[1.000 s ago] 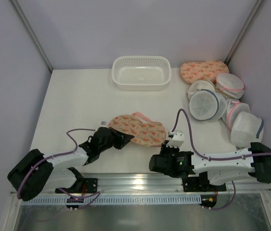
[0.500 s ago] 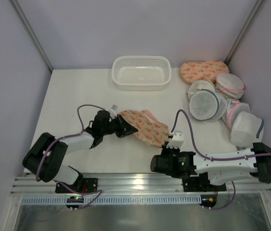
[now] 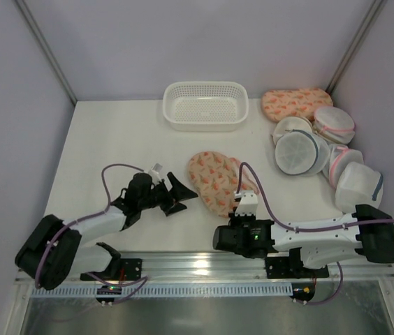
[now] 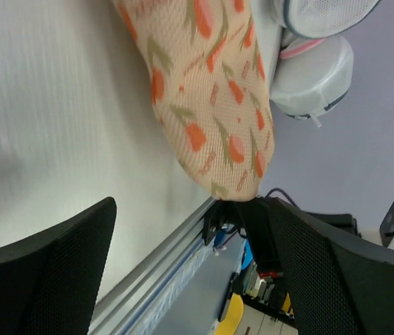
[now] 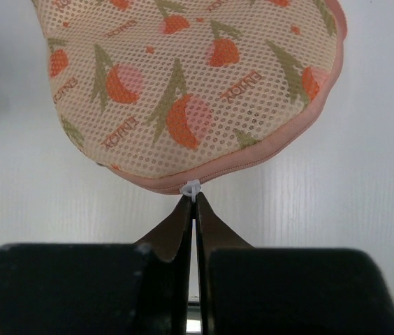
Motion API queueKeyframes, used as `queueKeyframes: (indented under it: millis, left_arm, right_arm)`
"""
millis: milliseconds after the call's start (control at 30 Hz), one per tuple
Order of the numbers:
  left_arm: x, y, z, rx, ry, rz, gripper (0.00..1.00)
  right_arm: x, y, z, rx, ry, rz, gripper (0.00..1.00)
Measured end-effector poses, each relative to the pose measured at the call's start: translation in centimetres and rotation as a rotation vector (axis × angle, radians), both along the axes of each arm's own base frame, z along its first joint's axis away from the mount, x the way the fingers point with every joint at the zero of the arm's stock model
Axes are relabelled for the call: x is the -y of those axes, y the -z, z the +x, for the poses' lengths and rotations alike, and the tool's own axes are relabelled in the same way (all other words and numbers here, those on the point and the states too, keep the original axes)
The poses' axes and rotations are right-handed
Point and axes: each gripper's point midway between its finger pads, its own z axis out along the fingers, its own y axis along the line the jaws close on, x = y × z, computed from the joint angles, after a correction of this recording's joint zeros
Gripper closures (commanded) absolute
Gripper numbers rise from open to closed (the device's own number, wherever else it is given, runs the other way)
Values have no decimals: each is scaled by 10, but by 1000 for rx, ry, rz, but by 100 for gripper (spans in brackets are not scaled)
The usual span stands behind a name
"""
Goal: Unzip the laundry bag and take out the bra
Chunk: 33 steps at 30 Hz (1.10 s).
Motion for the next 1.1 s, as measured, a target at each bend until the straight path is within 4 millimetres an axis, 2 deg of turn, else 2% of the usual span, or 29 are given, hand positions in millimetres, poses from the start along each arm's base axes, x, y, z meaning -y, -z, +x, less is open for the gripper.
queueKeyframes:
  millis: [100,167,267,367,467,633,800,900,933,1000,1033,1100]
  left_arm:
    - [-5,1,-35,-28,2,7,4]
    - [-4,-6,-56,-29,12,-10,3]
    - [-3,-21,-74,-21,-1,-58,1]
    - [-6,-34,-72,-14,-55,-99,1]
    - [-8,-36,-66,-25,-97,-109,1]
    - [-5,-9,-59,-109,-130,-47,1]
    - [3,18,-52,-181,-143,4,3]
    - [8,28,-45,-202,-159,10,15]
    - [10,30,-43,-205,-164,7,25]
    - [14,30,-38,-209,-177,-8,36]
    - [16,28,-35,-204,-178,-17,49]
    - [22,22,-29,-190,-177,-34,63]
  right_arm:
    - [-16,-1,2,7,-41,13,96]
    - [-31,-2,2,8,-88,30,96]
    - [-60,-8,1,12,-170,93,96]
    - [-87,-16,-2,17,-255,166,96]
    - [-108,-22,-8,13,-340,223,96]
    - [-128,-26,-17,8,-445,275,96]
    - [-134,-25,-23,-1,-501,285,96]
    - [-134,-24,-25,-8,-519,285,96]
    - [-135,-25,-26,-11,-523,286,96]
    - [-135,-25,-27,-13,-531,287,96]
    - [-135,-26,-28,-14,-533,287,96]
    - [-134,-26,-28,-16,-535,285,96]
